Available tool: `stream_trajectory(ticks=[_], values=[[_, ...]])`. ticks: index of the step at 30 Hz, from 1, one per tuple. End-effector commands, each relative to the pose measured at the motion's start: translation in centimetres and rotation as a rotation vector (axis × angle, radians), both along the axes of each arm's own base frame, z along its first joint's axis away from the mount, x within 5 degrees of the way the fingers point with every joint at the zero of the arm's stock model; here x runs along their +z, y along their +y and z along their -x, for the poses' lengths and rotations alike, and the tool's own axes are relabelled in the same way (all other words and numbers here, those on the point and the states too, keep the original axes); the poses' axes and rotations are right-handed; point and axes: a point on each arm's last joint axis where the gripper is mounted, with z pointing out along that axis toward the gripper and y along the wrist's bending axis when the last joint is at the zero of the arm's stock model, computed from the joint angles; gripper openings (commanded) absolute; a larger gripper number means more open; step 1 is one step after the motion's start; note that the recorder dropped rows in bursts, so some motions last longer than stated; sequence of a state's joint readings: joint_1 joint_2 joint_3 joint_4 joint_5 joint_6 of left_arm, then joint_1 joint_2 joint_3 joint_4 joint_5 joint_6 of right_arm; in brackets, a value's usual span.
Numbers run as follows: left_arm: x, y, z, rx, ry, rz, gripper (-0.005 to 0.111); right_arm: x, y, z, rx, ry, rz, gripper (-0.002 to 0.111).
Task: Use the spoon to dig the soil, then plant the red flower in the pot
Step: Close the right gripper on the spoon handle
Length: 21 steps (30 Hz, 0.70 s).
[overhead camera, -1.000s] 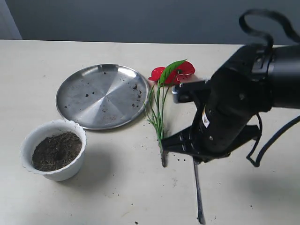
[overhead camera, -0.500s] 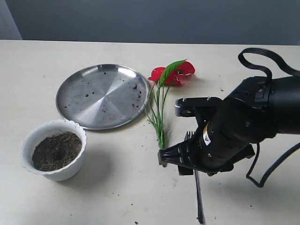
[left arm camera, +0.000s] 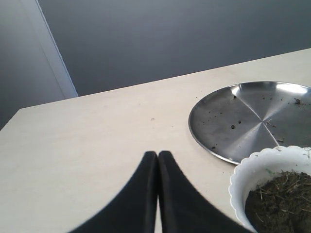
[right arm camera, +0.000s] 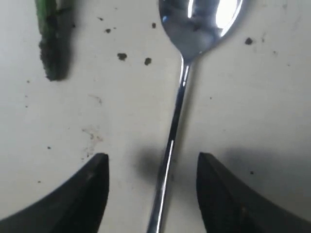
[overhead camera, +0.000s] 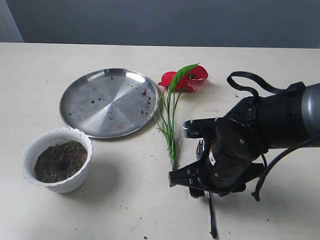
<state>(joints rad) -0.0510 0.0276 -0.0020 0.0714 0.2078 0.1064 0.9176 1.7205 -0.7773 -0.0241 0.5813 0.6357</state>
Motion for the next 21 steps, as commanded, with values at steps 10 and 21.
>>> stream_trajectory(ticks=[10,21], values=[[0.02,-0.01,0.02,-0.001,-0.009,0.006,0.0,-0.05,-0.09,-0.48,0.024,-0.065,0.008,0.053],[0.02,-0.01,0.02,-0.001,-0.009,0.006,0.0,-0.04,-0.07,-0.53,0.03,-0.07,0.007,0.053]])
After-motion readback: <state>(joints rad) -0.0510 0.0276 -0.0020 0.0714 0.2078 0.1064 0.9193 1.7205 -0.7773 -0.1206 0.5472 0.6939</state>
